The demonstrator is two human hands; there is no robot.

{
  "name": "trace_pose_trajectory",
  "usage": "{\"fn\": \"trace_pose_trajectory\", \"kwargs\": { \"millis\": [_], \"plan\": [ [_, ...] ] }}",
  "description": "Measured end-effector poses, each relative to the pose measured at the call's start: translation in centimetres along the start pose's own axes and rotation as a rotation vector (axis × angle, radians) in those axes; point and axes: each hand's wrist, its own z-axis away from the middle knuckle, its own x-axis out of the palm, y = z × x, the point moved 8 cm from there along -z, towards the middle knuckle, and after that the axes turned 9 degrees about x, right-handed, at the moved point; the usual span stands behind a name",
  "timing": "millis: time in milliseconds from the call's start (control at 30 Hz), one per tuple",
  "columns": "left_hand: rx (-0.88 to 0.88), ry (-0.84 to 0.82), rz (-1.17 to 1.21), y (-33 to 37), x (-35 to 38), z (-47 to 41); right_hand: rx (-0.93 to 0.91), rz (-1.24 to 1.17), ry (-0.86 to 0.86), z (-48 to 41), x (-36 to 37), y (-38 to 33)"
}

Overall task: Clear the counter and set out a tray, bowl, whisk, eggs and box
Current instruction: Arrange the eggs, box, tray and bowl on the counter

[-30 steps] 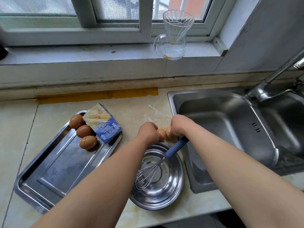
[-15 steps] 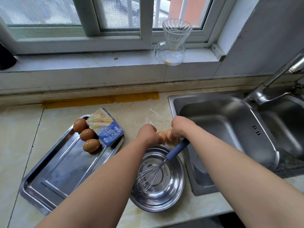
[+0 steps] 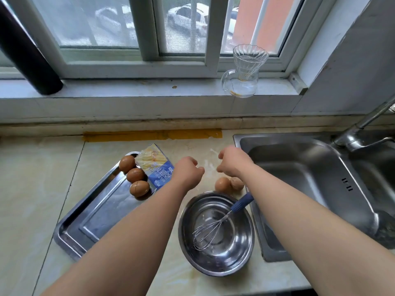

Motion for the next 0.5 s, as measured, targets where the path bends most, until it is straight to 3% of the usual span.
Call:
{"fn": "trace_pose_trajectory", "kwargs": {
  "millis": [300, 500],
  "plan": [
    [-0.121, 0.280, 0.048, -8.6, -11.1, 2.6, -0.217, -0.102, -0.037, 2.7, 3.6, -11.7],
    [-0.081, 0.233, 0.128, -12.2, -13.4, 3.8, -0.312, -0.072, -0.124, 4.7, 8.5, -16.2]
  ]
}}
